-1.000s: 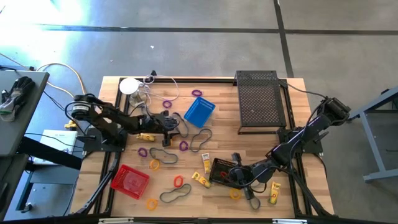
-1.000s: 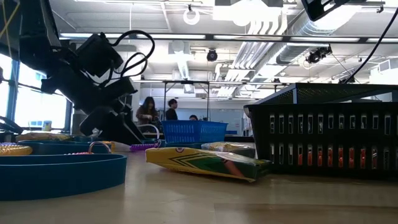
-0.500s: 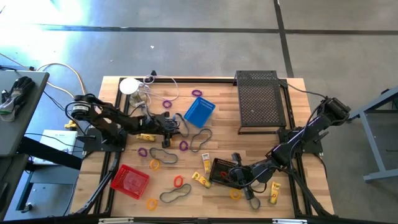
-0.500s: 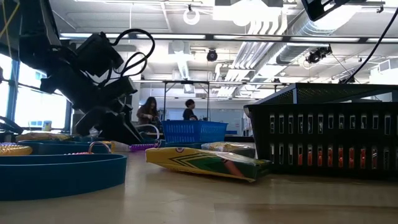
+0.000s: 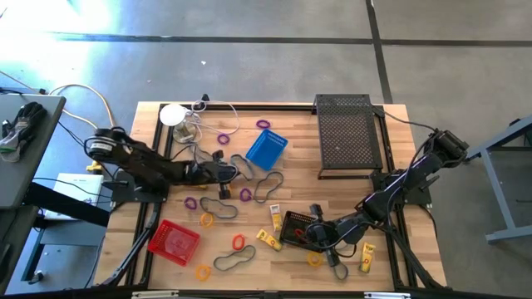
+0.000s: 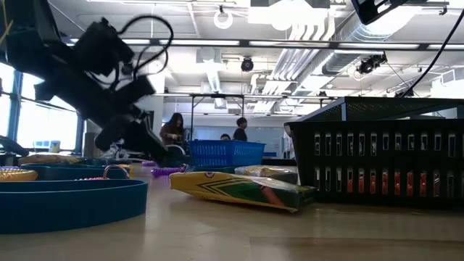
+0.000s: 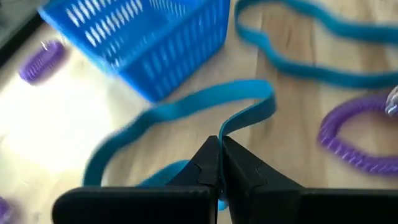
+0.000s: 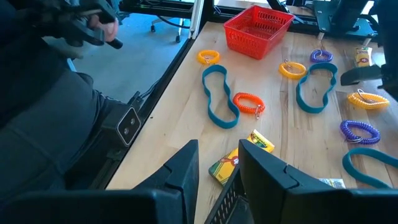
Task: Pick & Place Office Desk Supplies
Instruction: Put the blue rubber band into the blue bin
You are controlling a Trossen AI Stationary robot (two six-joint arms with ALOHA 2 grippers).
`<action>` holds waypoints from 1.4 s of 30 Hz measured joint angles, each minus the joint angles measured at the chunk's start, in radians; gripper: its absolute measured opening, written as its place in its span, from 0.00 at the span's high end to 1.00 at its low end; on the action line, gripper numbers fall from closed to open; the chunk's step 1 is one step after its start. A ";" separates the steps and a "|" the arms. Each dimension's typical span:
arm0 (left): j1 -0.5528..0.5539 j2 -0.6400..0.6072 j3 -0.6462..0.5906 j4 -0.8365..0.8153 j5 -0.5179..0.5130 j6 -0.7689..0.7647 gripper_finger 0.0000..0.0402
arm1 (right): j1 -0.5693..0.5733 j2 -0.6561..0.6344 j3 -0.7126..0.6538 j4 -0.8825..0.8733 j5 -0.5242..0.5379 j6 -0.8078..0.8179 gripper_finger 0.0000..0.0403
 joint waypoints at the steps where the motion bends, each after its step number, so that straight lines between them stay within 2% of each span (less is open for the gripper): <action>1: -0.013 -0.017 0.000 0.001 -0.006 -0.006 1.00 | 0.000 0.000 0.000 0.000 0.000 0.000 0.75; 5: -0.055 -0.121 0.021 -0.048 -0.026 -0.031 1.00 | 0.000 0.000 0.000 0.000 0.000 0.000 0.75; 11: -0.084 -0.307 0.112 -0.233 -0.027 -0.075 1.00 | 0.000 0.000 0.000 0.000 0.000 0.000 0.75; 18: -0.079 -0.380 0.222 -0.239 0.021 -0.032 1.00 | 0.000 0.000 0.000 0.000 0.000 -0.007 0.75; 26: 0.032 -0.315 0.284 -0.131 0.013 -0.080 1.00 | -0.032 0.003 0.000 0.000 0.001 -0.008 0.75; 31: 0.134 -0.250 0.284 -0.126 0.026 -0.208 1.00 | -0.040 0.004 0.000 -0.005 0.000 0.003 0.75; 38: 0.261 -0.089 0.283 0.011 0.245 -0.347 1.00 | -0.039 0.004 0.000 -0.004 0.000 0.001 0.75; 42: 0.272 -0.012 0.283 0.084 0.291 -0.358 1.00 | -0.039 0.004 0.000 -0.004 0.000 0.001 0.75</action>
